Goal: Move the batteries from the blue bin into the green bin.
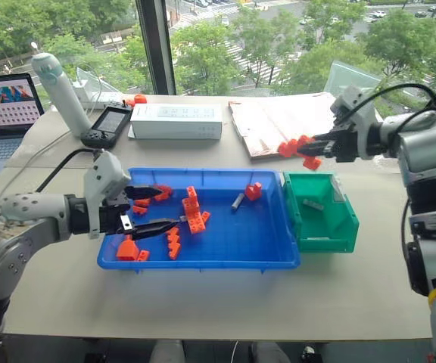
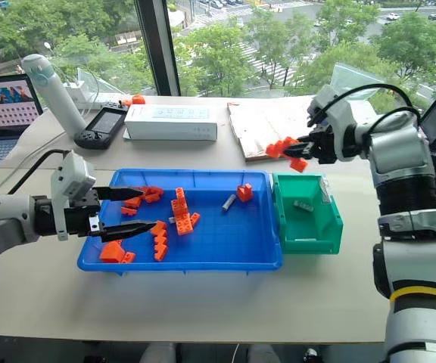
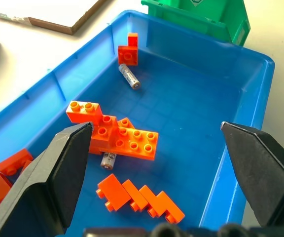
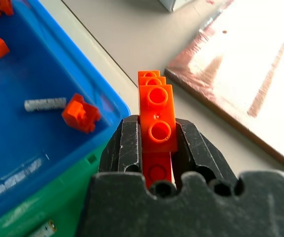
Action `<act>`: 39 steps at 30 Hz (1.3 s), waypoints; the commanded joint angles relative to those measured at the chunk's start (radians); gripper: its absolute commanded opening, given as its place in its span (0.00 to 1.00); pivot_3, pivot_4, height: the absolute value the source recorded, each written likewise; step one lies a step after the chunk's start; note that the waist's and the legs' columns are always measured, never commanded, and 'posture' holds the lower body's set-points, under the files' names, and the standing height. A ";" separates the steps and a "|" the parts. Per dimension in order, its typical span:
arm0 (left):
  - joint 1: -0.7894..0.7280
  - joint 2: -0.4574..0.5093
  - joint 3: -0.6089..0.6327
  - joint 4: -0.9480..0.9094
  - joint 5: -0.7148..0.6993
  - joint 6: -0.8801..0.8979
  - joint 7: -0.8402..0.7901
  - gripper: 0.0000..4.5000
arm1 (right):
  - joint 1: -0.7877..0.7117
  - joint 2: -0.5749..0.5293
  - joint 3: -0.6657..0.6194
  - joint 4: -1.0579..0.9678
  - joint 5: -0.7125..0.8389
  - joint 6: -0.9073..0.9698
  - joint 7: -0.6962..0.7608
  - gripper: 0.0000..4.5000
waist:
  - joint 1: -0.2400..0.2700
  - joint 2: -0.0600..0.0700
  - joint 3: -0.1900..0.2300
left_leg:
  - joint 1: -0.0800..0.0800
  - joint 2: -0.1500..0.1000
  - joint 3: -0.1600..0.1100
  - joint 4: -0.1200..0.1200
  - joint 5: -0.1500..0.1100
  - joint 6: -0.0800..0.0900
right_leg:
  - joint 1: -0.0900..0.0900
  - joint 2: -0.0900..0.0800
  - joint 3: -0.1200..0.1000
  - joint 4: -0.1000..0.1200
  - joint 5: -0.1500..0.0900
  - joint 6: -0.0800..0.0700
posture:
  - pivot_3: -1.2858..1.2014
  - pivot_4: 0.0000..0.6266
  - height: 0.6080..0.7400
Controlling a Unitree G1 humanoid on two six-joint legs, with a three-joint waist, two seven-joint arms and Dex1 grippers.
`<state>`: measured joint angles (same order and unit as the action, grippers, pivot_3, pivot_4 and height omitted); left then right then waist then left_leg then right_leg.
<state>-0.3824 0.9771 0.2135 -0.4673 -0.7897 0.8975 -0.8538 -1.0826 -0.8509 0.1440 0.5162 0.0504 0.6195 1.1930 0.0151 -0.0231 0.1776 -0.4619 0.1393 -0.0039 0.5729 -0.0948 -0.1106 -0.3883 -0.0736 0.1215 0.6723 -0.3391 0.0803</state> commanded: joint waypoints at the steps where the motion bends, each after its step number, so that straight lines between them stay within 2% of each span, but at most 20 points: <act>1: -0.023 -0.006 0.001 0.005 0.004 -0.011 0.008 1.00 | 0.017 -0.004 -0.038 -0.079 0.021 0.019 -0.019 0.11 | -0.005 0.000 0.000 | 0.000 0.000 0.000 0.000 0.000 0.000 | 0.000 0.000 0.000 0.000 0.000 0.000 | 0.52 0.24 0.94; 10: -0.013 0.001 0.002 0.018 0.018 -0.021 0.001 1.00 | -0.075 0.092 -0.089 -0.213 0.107 0.086 -0.083 0.11 | -0.018 0.001 0.001 | 0.000 0.000 0.000 -0.001 0.001 -0.001 | 0.000 0.000 0.001 0.001 0.000 0.000 | 0.52 0.24 0.94; 15: 0.011 0.014 0.022 0.011 0.023 -0.024 -0.007 1.00 | -0.055 0.128 -0.036 -0.293 0.154 0.135 -0.039 0.11 | 0.000 0.001 0.001 | 0.000 0.000 0.000 0.000 0.000 0.000 | 0.000 0.000 0.000 0.000 0.000 0.000 | 0.52 0.24 0.94; 18: 0.029 0.020 0.041 0.001 0.022 -0.020 -0.004 1.00 | -0.021 0.214 0.016 -0.358 0.192 0.170 -0.030 0.11 | -0.002 0.001 0.001 | 0.000 0.000 0.000 0.000 0.000 0.000 | 0.000 0.000 0.000 0.001 0.000 0.000 | 0.52 0.24 0.94; 24: 0.036 0.025 0.052 -0.010 0.018 -0.013 0.005 1.00 | 0.007 0.337 0.083 -0.352 0.177 0.144 -0.074 0.11 | -0.003 0.001 0.001 | 0.000 0.000 0.000 0.000 0.000 0.000 | -0.001 0.000 0.000 0.004 0.000 0.000 | 0.52 0.24 0.94; 27: 0.043 0.032 0.063 -0.018 0.013 -0.006 0.008 1.00 | 0.028 0.336 0.148 -0.417 0.201 0.181 -0.003 0.11 | 0.004 0.001 0.001 | 0.000 0.000 0.000 0.000 0.000 0.000 | -0.001 0.000 0.000 0.004 0.000 0.000 | 0.52 0.24 0.94; 30: 0.059 0.039 0.080 -0.027 0.010 0.000 0.011 1.00 | 0.078 0.246 0.224 -0.489 0.191 0.151 0.115 0.11 | 0.007 0.001 0.001 | 0.000 0.000 0.000 0.000 0.000 0.000 | -0.001 0.000 0.000 0.004 0.000 0.000 | 0.52 0.24 0.94; 33: 0.069 0.040 0.087 -0.032 0.008 0.002 0.014 1.00 | 0.105 0.201 0.254 -0.520 0.204 0.142 0.173 0.11 | 0.012 0.001 0.001 | 0.000 0.000 0.000 0.000 0.000 0.000 | 0.000 0.000 0.000 0.003 0.000 0.000 | 0.52 0.24 0.94; 35: 0.072 0.041 0.087 -0.033 0.006 0.001 0.016 1.00 | 0.108 0.196 0.257 -0.525 0.214 0.152 0.186 0.33 | 0.008 0.001 0.001 | 0.000 0.000 0.000 0.000 0.000 0.000 | 0.000 0.000 0.000 0.003 0.000 0.000 | 0.52 0.24 0.94; 36: 0.072 0.041 0.086 -0.033 0.006 0.000 0.016 1.00 | 0.108 0.195 0.257 -0.527 0.217 0.153 0.192 0.36 | 0.004 0.001 0.001 | 0.000 0.000 0.000 0.000 0.000 0.000 | -0.001 0.001 0.000 0.004 0.000 0.000 | 0.52 0.24 0.94; 39: 0.071 0.042 0.081 -0.031 0.006 0.000 0.015 1.00 | 0.094 0.184 0.242 -0.528 0.242 0.149 0.231 0.58 | -0.003 0.001 0.001 | 0.000 0.000 0.000 0.000 0.000 0.000 | -0.001 0.001 0.000 0.004 0.000 0.000 | 0.52 0.24 0.94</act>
<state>-0.3045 1.0052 0.2639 -0.4727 -0.7746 0.8991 -0.8394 -0.9591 -0.6563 0.4144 0.0152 0.2631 0.7802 1.4009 0.0120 -0.0222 0.1781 -0.4616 0.1395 -0.0040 0.5725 -0.0948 -0.1108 -0.3891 -0.0730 0.1215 0.6762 -0.3392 0.0803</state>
